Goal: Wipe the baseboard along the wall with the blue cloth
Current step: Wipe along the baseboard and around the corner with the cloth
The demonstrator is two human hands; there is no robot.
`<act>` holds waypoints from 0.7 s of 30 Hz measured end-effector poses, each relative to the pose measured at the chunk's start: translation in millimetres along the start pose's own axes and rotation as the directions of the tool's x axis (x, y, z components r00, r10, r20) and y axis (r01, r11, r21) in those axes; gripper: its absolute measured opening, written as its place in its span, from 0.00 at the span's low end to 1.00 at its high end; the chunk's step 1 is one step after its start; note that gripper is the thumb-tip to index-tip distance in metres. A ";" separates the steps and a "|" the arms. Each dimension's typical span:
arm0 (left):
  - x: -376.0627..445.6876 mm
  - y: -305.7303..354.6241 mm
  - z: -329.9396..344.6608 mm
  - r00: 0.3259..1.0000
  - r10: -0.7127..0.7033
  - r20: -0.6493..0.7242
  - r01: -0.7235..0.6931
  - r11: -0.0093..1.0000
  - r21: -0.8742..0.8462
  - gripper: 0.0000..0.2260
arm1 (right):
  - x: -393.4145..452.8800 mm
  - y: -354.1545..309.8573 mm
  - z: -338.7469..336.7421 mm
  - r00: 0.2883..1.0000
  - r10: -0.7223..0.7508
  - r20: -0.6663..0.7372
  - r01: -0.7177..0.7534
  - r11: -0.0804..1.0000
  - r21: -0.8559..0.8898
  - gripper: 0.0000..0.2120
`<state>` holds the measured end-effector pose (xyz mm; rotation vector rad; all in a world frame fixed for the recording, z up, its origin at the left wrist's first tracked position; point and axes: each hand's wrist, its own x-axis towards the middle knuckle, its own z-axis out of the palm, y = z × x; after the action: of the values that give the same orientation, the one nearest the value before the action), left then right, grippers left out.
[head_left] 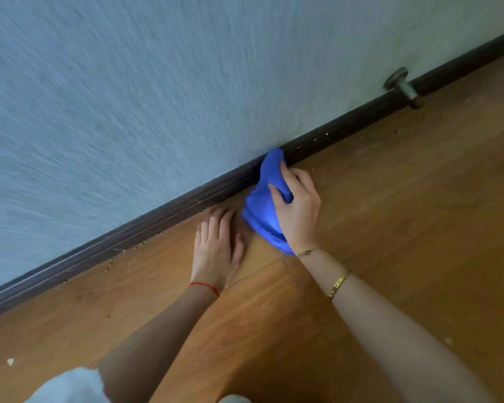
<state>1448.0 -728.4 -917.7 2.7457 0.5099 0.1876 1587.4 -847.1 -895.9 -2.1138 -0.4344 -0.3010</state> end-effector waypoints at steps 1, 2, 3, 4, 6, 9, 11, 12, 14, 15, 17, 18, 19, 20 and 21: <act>5.3 3.1 2.4 1.000 0.011 0.008 -0.011 1.000 -0.004 0.22 | 8.2 9.6 -7.5 0.998 0.045 -0.040 -0.045 0.999 -0.002 0.21; 10.8 6.7 4.9 0.999 0.028 0.021 -0.028 1.000 -0.010 0.22 | 15.7 18.4 -13.4 0.995 0.078 -0.063 -0.078 0.997 -0.005 0.21; 16.1 10.7 7.1 0.998 0.048 0.034 -0.047 0.999 -0.013 0.22 | 22.2 24.1 -17.5 0.993 0.099 -0.071 -0.100 0.995 -0.010 0.21; 21.0 14.4 9.2 0.997 0.068 0.045 -0.067 0.998 -0.015 0.23 | 26.4 26.7 -18.2 0.992 0.109 -0.070 -0.110 0.994 -0.015 0.21; 29.0 19.7 13.5 0.994 0.096 0.058 -0.095 0.995 -0.017 0.23 | 27.3 23.9 -11.4 0.991 0.107 -0.077 -0.109 0.994 -0.024 0.21; 33.2 17.9 20.2 0.992 0.101 0.071 -0.098 0.994 -0.043 0.25 | 10.3 5.6 6.7 0.989 0.120 -0.089 -0.118 0.993 0.019 0.20; 33.5 15.5 22.8 0.993 0.093 0.076 -0.088 0.994 -0.068 0.26 | 0.1 -2.6 13.3 0.989 0.126 -0.076 -0.122 0.991 0.060 0.20; 33.5 15.4 23.2 0.993 0.096 0.075 -0.090 0.993 -0.072 0.27 | -0.5 -2.4 14.3 0.986 0.141 -0.085 -0.135 0.988 0.070 0.20; 33.6 17.0 22.7 0.992 0.106 0.062 -0.102 0.993 -0.067 0.26 | 8.6 2.9 13.4 0.966 0.217 -0.138 -0.206 0.974 0.092 0.20; 33.6 18.1 21.9 0.992 0.111 0.055 -0.107 0.992 -0.065 0.25 | 16.7 6.7 12.2 0.949 0.262 -0.175 -0.247 0.963 0.106 0.19; 33.2 19.4 20.9 0.992 0.113 0.051 -0.109 0.992 -0.066 0.24 | 35.6 16.6 7.7 0.911 0.337 -0.238 -0.311 0.940 0.142 0.19; 33.0 19.5 20.8 0.992 0.111 0.053 -0.108 0.992 -0.069 0.24 | 43.8 21.4 5.3 0.894 0.363 -0.261 -0.332 0.930 0.156 0.18; 33.0 19.2 21.1 0.992 0.110 0.056 -0.106 0.992 -0.070 0.24 | 48.9 24.5 3.5 0.884 0.377 -0.277 -0.344 0.925 0.162 0.18; 33.1 18.7 21.4 0.992 0.109 0.058 -0.105 0.992 -0.068 0.24 | 50.4 25.2 2.7 0.882 0.377 -0.283 -0.345 0.925 0.158 0.18; 33.1 18.3 21.8 0.993 0.106 0.061 -0.102 0.993 -0.063 0.24 | 47.9 23.3 3.3 0.891 0.360 -0.277 -0.332 0.932 0.144 0.18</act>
<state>1488.7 -738.9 -929.4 2.7113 0.3389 0.1373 1640.7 -847.1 -897.3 -1.9670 0.1095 -0.3764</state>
